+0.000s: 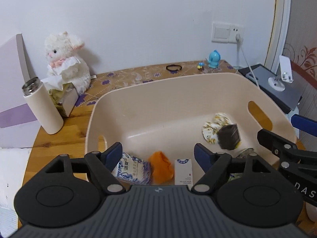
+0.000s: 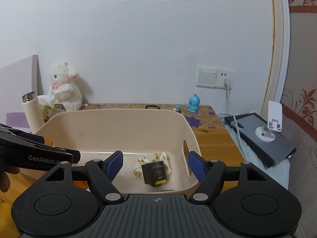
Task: Organize objects
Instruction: 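Carry both boxes into the beige basket and open both tools, then grasp the dark star-printed box with the left tool while the right tool grasps the hair clips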
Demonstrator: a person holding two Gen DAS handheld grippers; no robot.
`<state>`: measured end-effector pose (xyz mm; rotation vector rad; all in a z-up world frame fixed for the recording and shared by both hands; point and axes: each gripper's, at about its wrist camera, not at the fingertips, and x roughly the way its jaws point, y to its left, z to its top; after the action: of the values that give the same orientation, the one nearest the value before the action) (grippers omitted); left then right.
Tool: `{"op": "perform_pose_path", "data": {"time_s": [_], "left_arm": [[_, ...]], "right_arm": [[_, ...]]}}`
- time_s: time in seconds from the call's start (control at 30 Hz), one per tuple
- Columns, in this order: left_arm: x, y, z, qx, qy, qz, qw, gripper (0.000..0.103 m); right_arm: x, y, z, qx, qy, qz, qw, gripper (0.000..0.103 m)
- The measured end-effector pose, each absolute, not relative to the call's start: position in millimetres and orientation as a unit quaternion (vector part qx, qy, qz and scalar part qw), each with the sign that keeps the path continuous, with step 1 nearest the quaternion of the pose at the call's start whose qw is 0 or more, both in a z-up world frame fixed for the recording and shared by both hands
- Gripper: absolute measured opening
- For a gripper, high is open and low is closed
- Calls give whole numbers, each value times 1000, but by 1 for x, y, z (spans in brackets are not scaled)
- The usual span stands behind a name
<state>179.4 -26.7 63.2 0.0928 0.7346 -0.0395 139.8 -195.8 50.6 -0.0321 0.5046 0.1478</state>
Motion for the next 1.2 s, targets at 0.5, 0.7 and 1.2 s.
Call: {"op": "perform_pose_path", "data": {"time_s": [0.5, 0.7, 1.2], "left_arm": [[116, -22, 71, 61, 347, -26, 936, 83], [102, -21, 55, 62, 361, -30, 930, 85], [105, -13, -6, 59, 415, -35, 907, 87]], "right_arm": [[88, -204, 47, -28, 257, 77, 963, 85], [75, -203, 34, -39, 275, 81, 957, 85], [83, -196, -18, -51, 345, 87, 933, 86]]}}
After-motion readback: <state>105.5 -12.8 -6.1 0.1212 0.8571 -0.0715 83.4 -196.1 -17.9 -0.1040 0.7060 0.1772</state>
